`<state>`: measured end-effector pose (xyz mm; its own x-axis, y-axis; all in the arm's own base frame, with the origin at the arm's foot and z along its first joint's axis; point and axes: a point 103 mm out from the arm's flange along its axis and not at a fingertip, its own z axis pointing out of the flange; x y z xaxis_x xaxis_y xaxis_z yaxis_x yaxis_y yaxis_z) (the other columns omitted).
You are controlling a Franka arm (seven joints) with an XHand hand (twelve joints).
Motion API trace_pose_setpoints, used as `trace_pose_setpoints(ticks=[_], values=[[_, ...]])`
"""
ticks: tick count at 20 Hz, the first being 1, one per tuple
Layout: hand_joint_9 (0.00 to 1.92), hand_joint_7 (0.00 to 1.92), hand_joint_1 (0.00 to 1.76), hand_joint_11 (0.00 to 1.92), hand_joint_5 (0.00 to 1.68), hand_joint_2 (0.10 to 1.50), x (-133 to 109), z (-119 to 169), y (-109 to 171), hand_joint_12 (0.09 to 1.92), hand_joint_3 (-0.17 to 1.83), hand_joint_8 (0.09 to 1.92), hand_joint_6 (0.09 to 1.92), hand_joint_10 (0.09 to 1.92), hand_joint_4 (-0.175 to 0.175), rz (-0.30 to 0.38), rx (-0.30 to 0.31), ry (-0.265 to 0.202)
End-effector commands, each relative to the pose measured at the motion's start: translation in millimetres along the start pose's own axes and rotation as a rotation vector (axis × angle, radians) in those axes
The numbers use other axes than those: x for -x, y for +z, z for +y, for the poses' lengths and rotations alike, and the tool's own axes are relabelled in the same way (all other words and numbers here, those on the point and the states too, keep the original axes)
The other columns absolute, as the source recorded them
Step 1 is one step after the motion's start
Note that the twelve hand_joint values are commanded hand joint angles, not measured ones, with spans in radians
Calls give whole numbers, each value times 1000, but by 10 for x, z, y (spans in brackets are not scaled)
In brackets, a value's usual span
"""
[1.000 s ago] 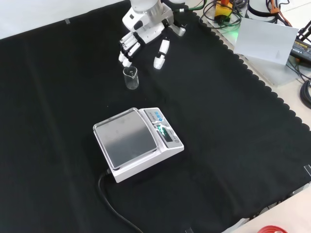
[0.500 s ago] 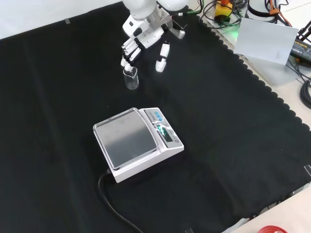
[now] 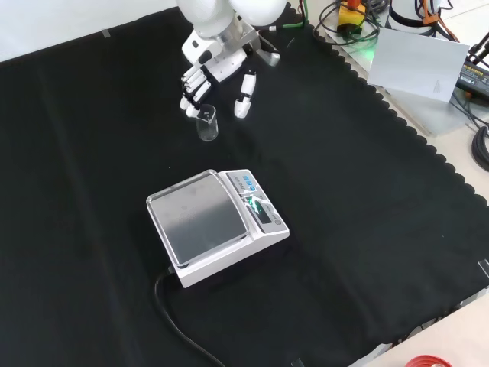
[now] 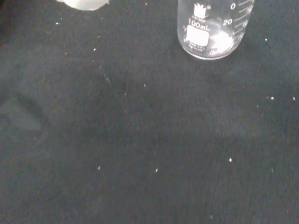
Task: Pick up the beaker.
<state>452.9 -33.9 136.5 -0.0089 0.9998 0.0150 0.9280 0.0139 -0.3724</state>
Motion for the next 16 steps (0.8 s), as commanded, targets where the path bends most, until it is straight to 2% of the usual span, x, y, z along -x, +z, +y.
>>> trace_pose_setpoints(ticks=[1, 10, 16], values=[[119, 21, 795, 0, 285, 905, 103, 191, 44, 1435, -175, 598, 133, 836, -38, 0, -20, -26], [164, 45, 802, 0, 306, 907, 316, 306, 226, 1467, -175, 609, 123, 831, -41, 0, -74, -10], [299, 110, 832, 89, 344, 920, 236, 319, 263, 1461, -175, 626, 118, 808, -45, 12, -58, -25]])
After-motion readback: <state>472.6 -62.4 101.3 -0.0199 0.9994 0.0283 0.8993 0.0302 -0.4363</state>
